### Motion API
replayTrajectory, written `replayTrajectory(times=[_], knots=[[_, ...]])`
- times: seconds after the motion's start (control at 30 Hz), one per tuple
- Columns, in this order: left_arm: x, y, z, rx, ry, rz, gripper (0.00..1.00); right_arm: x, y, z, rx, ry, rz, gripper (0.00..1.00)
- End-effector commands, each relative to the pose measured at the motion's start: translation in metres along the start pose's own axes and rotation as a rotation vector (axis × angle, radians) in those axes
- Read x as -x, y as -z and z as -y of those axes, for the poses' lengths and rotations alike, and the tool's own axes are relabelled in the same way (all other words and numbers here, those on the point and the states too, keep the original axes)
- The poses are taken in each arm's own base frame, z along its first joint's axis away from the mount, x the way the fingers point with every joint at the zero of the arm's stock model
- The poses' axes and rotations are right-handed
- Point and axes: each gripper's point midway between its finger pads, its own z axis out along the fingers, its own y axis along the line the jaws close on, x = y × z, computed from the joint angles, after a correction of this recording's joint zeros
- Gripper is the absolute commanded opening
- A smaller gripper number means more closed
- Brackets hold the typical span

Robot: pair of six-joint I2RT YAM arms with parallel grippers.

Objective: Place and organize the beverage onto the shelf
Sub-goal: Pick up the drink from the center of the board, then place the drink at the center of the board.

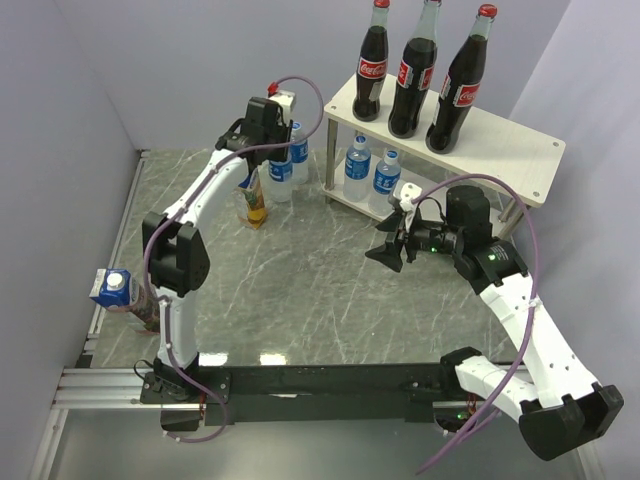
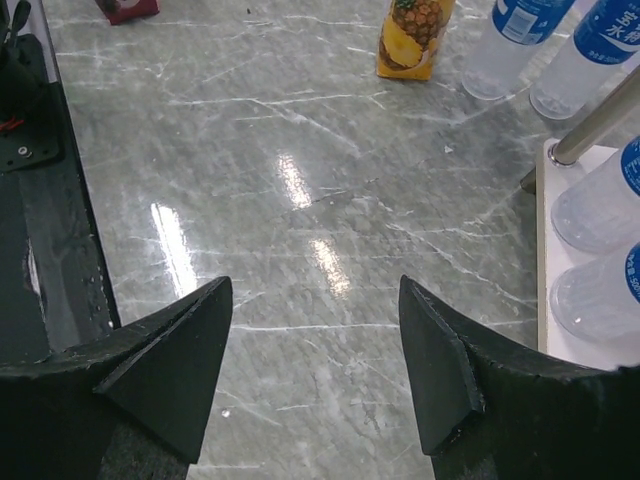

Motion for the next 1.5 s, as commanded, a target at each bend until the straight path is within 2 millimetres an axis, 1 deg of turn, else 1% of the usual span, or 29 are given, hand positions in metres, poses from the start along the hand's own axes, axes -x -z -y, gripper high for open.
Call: replayTrajectory(times=[0.0,0.03,0.07,0.1,0.13,0.17,0.2,0.23,0.27,0.3,0.33,0.37,0.4,0.43,0.47,0.5,0.53,0.6,0.67,0.77,0.93,0.97,1.1,1.2,1.23,1.3,1.33,1.43,1.47], knots=[[0.108,0.088,0.020,-0.070,-0.005,0.343,0.00,0.007,0.006,0.001,-0.016,0.031,0.024,0.74],[0.108,0.094,0.024,-0.081,-0.006,0.346,0.00,0.008,0.007,0.001,-0.018,0.037,0.024,0.73],[0.101,0.094,0.028,-0.092,-0.011,0.332,0.00,0.007,0.007,0.002,-0.020,0.039,0.022,0.74],[0.105,0.109,0.038,-0.124,-0.019,0.349,0.00,0.007,0.007,0.002,-0.022,0.043,0.023,0.73],[0.102,0.119,0.047,-0.152,-0.025,0.352,0.00,0.007,0.008,0.003,-0.026,0.048,0.023,0.74],[0.096,0.116,0.049,-0.162,-0.029,0.337,0.00,0.005,0.008,0.003,-0.024,0.049,0.020,0.74],[0.098,0.130,0.059,-0.198,-0.038,0.351,0.00,0.005,0.007,0.002,-0.020,0.051,0.021,0.74],[0.087,0.131,0.065,-0.220,-0.044,0.329,0.00,0.005,0.007,0.001,-0.009,0.061,0.024,0.74],[0.083,0.136,0.071,-0.242,-0.049,0.325,0.00,0.003,0.006,0.001,-0.003,0.062,0.019,0.74],[0.085,0.152,0.082,-0.277,-0.058,0.348,0.00,0.002,0.006,0.000,0.003,0.069,0.021,0.74],[0.070,0.152,0.091,-0.318,-0.071,0.322,0.00,0.001,0.005,-0.001,0.010,0.081,0.024,0.74],[0.069,0.167,0.102,-0.353,-0.090,0.339,0.00,-0.002,0.003,-0.002,0.017,0.088,0.028,0.74],[0.065,0.172,0.110,-0.385,-0.104,0.347,0.00,-0.004,0.002,-0.002,0.021,0.096,0.030,0.74],[0.051,0.172,0.119,-0.417,-0.122,0.323,0.00,-0.009,0.001,-0.003,0.033,0.107,0.027,0.74],[0.045,0.176,0.128,-0.444,-0.141,0.320,0.00,-0.009,0.000,-0.005,0.047,0.114,0.032,0.74],[0.041,0.188,0.142,-0.485,-0.155,0.327,0.00,-0.010,0.000,-0.006,0.050,0.118,0.032,0.74],[0.029,0.187,0.148,-0.498,-0.197,0.319,0.00,-0.011,-0.001,-0.005,0.053,0.123,0.030,0.74],[0.021,0.200,0.169,-0.552,-0.223,0.331,0.00,-0.014,-0.002,-0.003,0.046,0.130,0.024,0.74],[0.007,0.204,0.187,-0.577,-0.240,0.323,0.00,-0.016,-0.003,-0.002,0.040,0.139,0.021,0.74],[-0.010,0.206,0.205,-0.610,-0.240,0.305,0.00,-0.019,-0.004,0.000,0.039,0.144,0.014,0.74],[-0.036,0.203,0.218,-0.625,-0.253,0.281,0.00,-0.024,-0.005,0.000,0.052,0.150,-0.001,0.74],[-0.037,0.206,0.223,-0.638,-0.213,0.281,0.00,-0.025,-0.005,-0.001,0.056,0.150,-0.004,0.74],[-0.045,0.205,0.226,-0.639,-0.183,0.261,0.01,-0.030,-0.008,0.001,0.056,0.156,-0.011,0.74],[-0.051,0.204,0.226,-0.643,-0.152,0.252,0.11,-0.034,-0.011,0.001,0.068,0.164,-0.010,0.74],[-0.052,0.203,0.225,-0.633,-0.143,0.248,0.24,-0.036,-0.012,0.000,0.073,0.163,-0.009,0.74],[-0.053,0.204,0.223,-0.629,-0.124,0.253,0.41,-0.037,-0.013,0.000,0.077,0.157,-0.011,0.74],[-0.051,0.205,0.221,-0.617,-0.117,0.262,0.54,-0.038,-0.014,0.001,0.076,0.156,-0.011,0.74],[-0.049,0.210,0.215,-0.603,-0.099,0.287,0.71,-0.041,-0.016,0.002,0.079,0.144,-0.017,0.74],[-0.044,0.216,0.213,-0.607,-0.096,0.307,0.73,-0.041,-0.016,0.002,0.080,0.142,-0.018,0.74]])
